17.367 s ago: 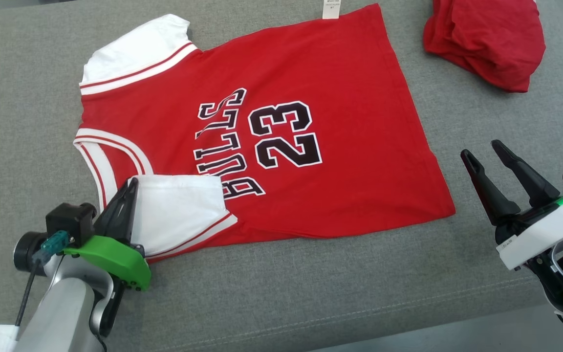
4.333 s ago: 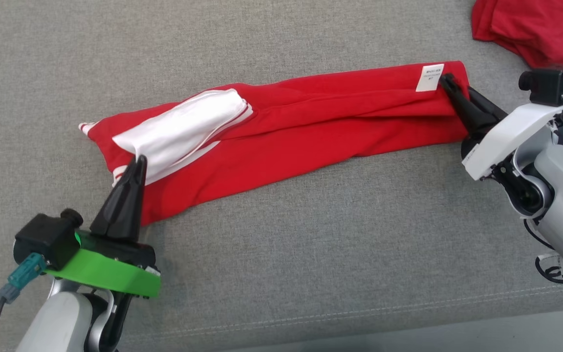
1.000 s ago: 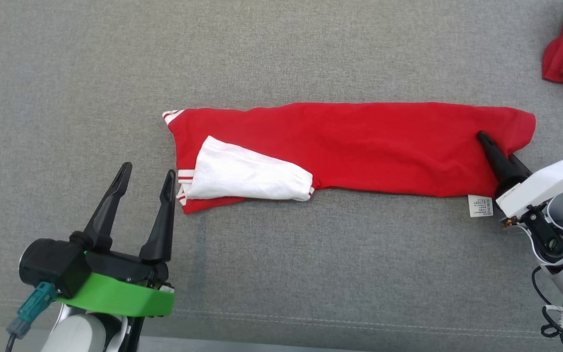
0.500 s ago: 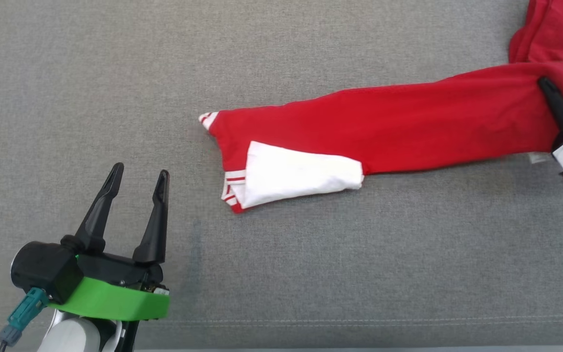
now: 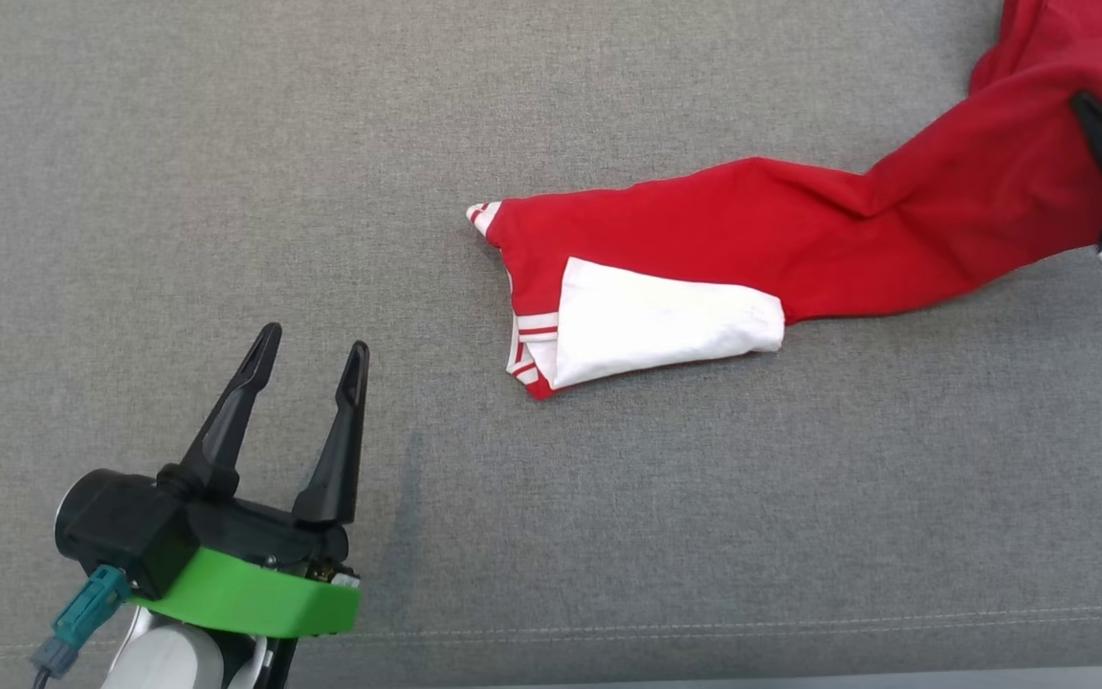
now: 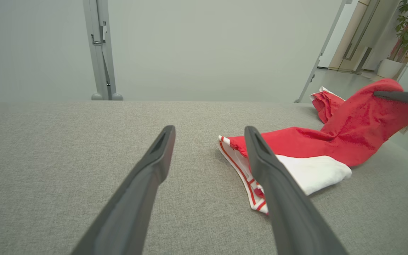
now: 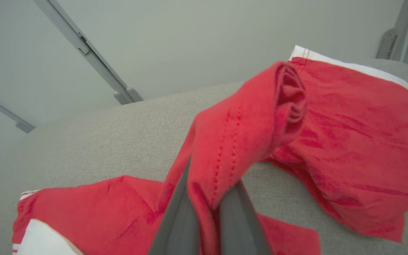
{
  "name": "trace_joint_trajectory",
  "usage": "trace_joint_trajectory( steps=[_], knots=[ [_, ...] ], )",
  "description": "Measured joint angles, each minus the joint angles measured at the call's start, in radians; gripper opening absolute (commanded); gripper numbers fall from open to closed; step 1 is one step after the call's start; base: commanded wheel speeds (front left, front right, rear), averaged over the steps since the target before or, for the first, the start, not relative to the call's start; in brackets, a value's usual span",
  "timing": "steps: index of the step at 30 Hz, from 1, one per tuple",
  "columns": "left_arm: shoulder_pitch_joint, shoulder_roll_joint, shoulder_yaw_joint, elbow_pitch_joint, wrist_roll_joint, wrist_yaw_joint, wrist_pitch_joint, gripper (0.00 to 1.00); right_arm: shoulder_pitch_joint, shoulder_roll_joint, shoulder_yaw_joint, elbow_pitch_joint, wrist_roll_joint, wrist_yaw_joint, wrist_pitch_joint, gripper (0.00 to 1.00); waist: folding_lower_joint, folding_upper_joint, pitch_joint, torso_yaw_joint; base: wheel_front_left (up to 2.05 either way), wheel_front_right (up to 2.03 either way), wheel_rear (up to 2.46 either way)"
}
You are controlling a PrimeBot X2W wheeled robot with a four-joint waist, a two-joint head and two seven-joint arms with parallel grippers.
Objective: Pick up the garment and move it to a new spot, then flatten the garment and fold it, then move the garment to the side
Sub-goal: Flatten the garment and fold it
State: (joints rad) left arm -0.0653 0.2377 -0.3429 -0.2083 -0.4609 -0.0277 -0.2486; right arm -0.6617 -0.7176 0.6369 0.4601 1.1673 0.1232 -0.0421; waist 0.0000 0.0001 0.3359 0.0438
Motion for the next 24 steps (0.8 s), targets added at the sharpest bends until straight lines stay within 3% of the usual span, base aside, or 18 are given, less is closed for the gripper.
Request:
trace_joint_trajectory(
  steps=[11,24],
  knots=[
    [-0.016,-0.014,-0.014,0.006,0.009,0.0,0.0,1.0,-0.058,0.124,0.187,-0.154,-0.122,0.0,0.094,0.0,0.0,0.0,-0.045,0.038,0.0,0.0,0.0],
    [-0.016,-0.041,-0.026,0.014,0.009,-0.007,0.0,1.0,-0.107,0.241,0.303,-0.126,-0.197,-0.011,0.198,0.0,0.0,0.0,-0.069,0.087,0.0,0.0,0.0]
  ],
)
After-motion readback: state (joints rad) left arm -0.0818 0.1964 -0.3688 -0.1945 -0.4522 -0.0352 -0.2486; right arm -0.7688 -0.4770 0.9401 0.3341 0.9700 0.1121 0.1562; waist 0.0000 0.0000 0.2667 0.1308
